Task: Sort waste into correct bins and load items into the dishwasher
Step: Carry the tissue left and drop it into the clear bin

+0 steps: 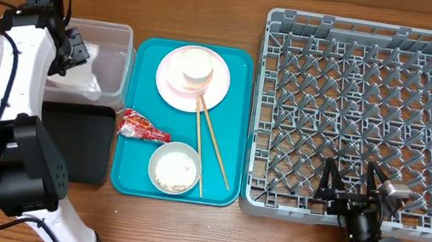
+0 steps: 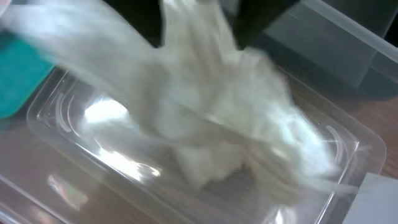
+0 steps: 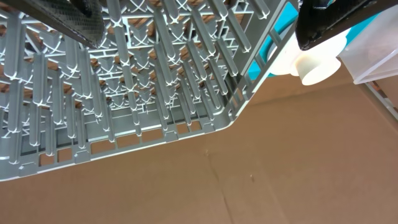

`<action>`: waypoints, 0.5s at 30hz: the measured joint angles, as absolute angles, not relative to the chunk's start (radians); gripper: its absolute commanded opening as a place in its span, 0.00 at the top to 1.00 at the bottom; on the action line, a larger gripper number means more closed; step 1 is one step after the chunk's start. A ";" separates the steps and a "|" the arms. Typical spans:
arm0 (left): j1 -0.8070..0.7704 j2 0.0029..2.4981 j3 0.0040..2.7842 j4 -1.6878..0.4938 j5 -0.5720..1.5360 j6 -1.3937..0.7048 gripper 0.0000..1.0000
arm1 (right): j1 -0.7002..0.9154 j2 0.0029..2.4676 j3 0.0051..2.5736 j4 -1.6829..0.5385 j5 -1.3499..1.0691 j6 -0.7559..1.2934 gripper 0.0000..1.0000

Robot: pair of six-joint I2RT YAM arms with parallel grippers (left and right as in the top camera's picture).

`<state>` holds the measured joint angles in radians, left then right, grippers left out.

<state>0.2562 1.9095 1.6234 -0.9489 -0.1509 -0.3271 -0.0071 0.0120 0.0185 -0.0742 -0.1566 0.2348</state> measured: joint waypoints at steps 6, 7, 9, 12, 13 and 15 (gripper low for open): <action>0.256 1.909 1.630 -0.976 -0.120 -0.338 0.28 | -0.007 0.012 0.019 -0.075 -0.156 0.234 0.00; 0.256 1.909 1.642 -1.007 -0.102 -0.338 0.30 | -0.007 0.012 0.019 -0.075 -0.157 0.235 0.00; 0.256 1.909 1.681 -1.082 -0.057 -0.338 0.34 | -0.007 0.012 0.019 -0.074 -0.156 0.235 0.00; 0.254 1.904 1.750 -1.179 0.035 -0.339 0.44 | -0.007 0.012 0.019 -0.075 -0.157 0.234 0.00; 0.250 1.896 1.759 -1.210 0.059 -0.341 0.44 | -0.007 0.012 0.019 -0.075 -0.157 0.235 0.00; 0.241 1.873 1.763 -1.278 0.097 -0.345 0.44 | -0.007 0.012 0.019 -0.074 -0.156 0.234 0.00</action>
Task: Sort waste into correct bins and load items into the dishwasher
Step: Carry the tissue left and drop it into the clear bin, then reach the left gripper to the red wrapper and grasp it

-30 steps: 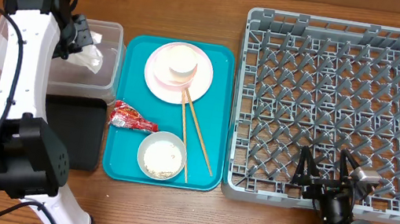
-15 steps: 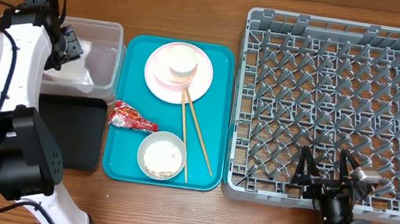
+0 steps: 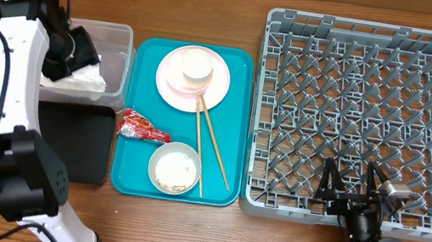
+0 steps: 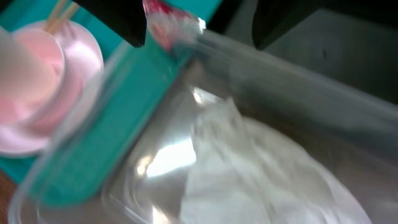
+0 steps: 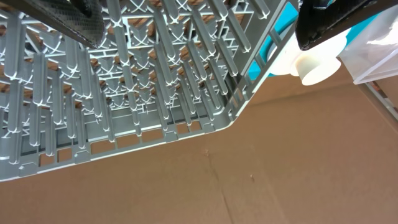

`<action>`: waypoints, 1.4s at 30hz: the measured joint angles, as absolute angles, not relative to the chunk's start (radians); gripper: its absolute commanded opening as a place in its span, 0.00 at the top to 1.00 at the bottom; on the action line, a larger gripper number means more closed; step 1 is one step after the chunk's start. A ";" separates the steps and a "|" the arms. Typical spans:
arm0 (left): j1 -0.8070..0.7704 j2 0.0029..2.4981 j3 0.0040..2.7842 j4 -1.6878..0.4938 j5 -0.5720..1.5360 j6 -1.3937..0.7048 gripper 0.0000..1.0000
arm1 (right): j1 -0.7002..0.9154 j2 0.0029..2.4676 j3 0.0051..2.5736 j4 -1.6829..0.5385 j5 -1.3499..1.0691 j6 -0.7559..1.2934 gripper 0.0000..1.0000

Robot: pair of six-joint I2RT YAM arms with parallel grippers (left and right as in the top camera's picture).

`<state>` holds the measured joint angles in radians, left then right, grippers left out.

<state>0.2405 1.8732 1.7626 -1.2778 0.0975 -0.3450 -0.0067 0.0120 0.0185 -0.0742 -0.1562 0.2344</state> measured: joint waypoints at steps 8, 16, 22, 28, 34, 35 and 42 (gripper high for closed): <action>0.127 1.840 1.752 -1.460 0.157 -0.419 0.59 | -0.007 0.012 0.019 -0.075 -0.157 0.235 0.00; -0.072 1.839 1.521 -1.292 0.144 -0.557 0.57 | -0.007 0.012 0.019 -0.075 -0.157 0.234 0.00; -0.181 1.838 1.380 -1.173 0.070 -0.735 0.57 | -0.007 0.012 0.019 -0.074 -0.157 0.235 0.00; -0.230 1.838 1.354 -1.160 -0.038 -0.903 0.55 | -0.007 0.012 0.019 -0.075 -0.156 0.235 0.00; -0.287 1.838 1.326 -1.099 -0.081 -0.972 0.50 | -0.007 0.012 0.019 -0.075 -0.156 0.235 0.00; -0.295 1.838 1.319 -1.086 -0.083 -0.978 0.49 | -0.007 0.012 0.019 -0.075 -0.156 0.234 0.00; -0.306 1.838 1.253 -1.050 -0.088 -1.054 0.44 | -0.007 0.012 0.019 -0.074 -0.157 0.234 0.00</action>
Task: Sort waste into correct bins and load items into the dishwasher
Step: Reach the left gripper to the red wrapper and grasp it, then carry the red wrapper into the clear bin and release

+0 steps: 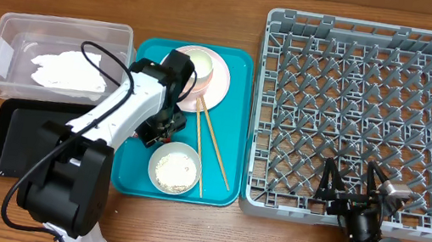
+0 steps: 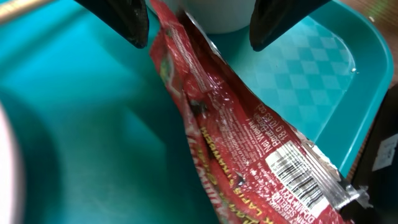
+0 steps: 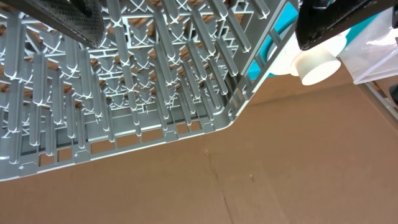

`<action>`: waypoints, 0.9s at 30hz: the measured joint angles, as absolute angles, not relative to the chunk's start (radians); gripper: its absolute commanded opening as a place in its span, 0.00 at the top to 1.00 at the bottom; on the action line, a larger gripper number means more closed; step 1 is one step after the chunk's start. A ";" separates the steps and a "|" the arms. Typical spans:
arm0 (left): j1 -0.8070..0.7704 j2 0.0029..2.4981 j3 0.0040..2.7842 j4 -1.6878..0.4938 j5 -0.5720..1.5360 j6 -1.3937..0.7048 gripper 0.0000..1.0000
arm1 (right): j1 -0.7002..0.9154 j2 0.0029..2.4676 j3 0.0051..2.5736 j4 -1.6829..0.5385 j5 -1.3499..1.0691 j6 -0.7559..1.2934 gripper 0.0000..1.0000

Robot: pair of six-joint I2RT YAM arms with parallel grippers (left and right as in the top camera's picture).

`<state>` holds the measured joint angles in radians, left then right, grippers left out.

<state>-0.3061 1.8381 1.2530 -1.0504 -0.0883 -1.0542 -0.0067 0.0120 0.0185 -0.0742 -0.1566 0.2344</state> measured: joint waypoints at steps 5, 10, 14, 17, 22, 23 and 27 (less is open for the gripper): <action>-0.306 1.838 1.229 -1.005 -0.088 -1.076 0.42 | -0.007 0.012 0.019 -0.075 -0.157 0.235 0.00; -0.306 1.838 1.163 -0.925 -0.088 -1.087 0.46 | -0.007 0.012 0.019 -0.075 -0.157 0.234 0.00; -0.306 1.838 1.135 -0.888 -0.088 -1.094 0.55 | -0.007 0.012 0.019 -0.075 -0.157 0.234 0.00; -0.306 1.838 1.135 -0.870 -0.088 -1.097 0.65 | -0.007 0.012 0.019 -0.074 -0.156 0.234 0.00; -0.306 1.838 1.147 -0.894 -0.085 -1.077 0.96 | -0.007 0.012 0.019 -0.075 -0.156 0.235 0.00; -0.306 1.838 1.159 -0.910 -0.086 -1.066 0.96 | -0.007 0.012 0.019 -0.074 -0.157 0.235 0.00; -0.306 1.838 1.268 -1.002 -0.083 -1.035 0.96 | -0.007 0.012 0.019 -0.075 -0.157 0.234 0.00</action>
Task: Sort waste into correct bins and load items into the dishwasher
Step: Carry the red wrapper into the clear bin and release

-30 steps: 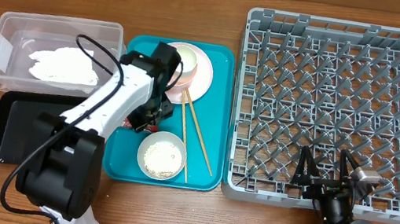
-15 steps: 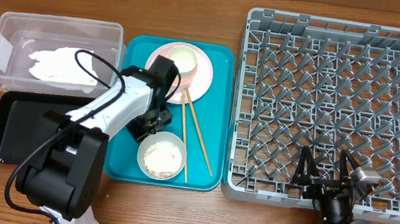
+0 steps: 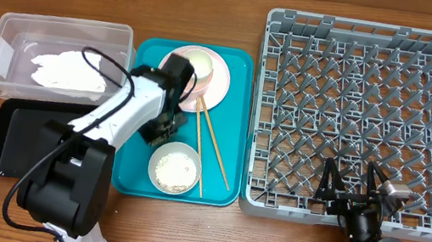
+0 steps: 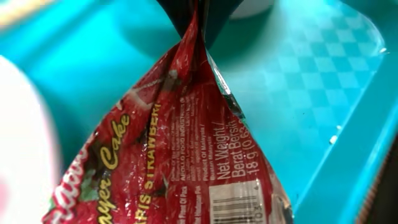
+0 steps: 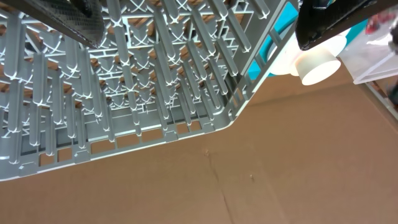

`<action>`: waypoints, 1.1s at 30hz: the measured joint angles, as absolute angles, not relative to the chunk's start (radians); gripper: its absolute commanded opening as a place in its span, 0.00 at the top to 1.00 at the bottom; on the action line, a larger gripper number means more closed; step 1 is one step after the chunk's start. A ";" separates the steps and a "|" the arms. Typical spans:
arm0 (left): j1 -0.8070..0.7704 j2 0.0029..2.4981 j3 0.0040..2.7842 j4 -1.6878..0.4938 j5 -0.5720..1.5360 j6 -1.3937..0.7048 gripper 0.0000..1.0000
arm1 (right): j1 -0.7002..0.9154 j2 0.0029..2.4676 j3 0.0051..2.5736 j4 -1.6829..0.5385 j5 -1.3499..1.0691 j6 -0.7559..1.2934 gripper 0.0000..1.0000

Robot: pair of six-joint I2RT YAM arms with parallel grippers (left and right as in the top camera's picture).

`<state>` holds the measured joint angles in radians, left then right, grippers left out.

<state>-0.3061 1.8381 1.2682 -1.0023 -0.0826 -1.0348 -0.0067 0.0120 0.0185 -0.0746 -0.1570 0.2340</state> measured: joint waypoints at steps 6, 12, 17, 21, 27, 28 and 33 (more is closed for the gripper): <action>-0.306 1.838 1.502 -1.143 -0.080 -0.992 0.96 | -0.007 0.012 0.019 -0.075 -0.157 0.234 0.00; -0.268 1.838 1.699 -1.201 -0.086 -0.957 0.96 | -0.007 0.012 0.019 -0.075 -0.157 0.234 0.00; -0.138 1.838 1.732 -1.199 -0.107 -0.945 0.96 | -0.007 0.012 0.019 -0.074 -0.156 0.235 0.00; -0.022 1.838 1.732 -1.201 -0.118 -0.942 0.96 | -0.007 0.012 0.019 -0.075 -0.157 0.234 0.00; 0.108 1.838 1.684 -1.139 -0.138 -0.942 0.96 | -0.007 0.012 0.019 -0.074 -0.156 0.234 0.00; 0.116 1.838 1.670 -1.122 -0.139 -0.942 0.95 | -0.007 0.012 0.019 -0.075 -0.157 0.234 0.00; 0.140 1.840 1.552 -0.999 -0.143 -0.938 0.83 | -0.007 0.012 0.019 -0.074 -0.157 0.234 0.00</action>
<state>0.1402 1.8397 1.5517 -0.9985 -0.1432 -0.9382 -0.0067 0.0116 0.0185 -0.0738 -0.1566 0.2344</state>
